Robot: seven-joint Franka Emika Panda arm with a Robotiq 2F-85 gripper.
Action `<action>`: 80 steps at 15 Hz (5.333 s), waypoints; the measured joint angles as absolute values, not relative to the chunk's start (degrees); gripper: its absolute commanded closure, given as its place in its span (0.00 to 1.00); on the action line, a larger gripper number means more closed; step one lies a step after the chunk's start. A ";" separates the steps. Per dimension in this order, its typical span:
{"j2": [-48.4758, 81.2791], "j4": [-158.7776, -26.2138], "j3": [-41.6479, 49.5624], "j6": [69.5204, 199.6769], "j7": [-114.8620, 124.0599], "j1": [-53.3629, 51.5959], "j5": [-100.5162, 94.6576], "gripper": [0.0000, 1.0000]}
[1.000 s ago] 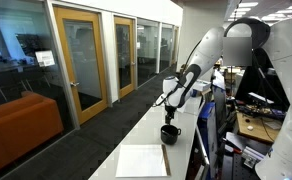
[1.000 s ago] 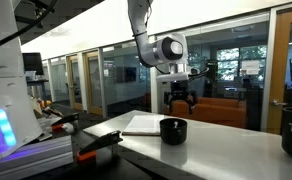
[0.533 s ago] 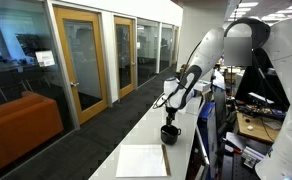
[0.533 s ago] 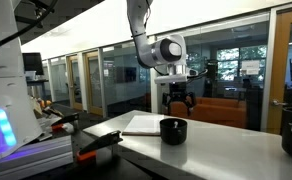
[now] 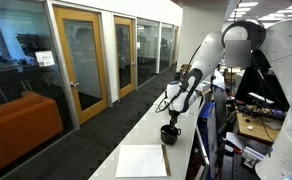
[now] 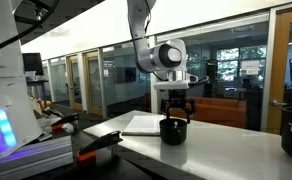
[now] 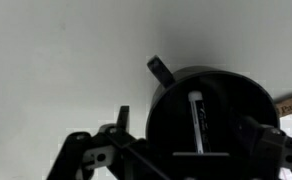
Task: Remove the marker from the black mug and place it on the book, put the black mug on top of the book
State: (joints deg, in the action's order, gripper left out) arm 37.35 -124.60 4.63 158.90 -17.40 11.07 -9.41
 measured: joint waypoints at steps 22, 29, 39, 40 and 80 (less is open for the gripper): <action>43.68 -114.66 3.96 159.78 -15.95 5.10 -9.47 0.00; 41.99 -114.34 5.01 158.47 -13.79 4.13 -9.54 0.00; 35.96 -115.22 8.55 143.90 -9.68 3.27 -13.21 0.06; 35.94 -115.41 8.54 143.36 -9.64 3.22 -13.23 0.13; 49.75 -118.53 7.39 163.64 -19.40 5.73 -14.08 0.95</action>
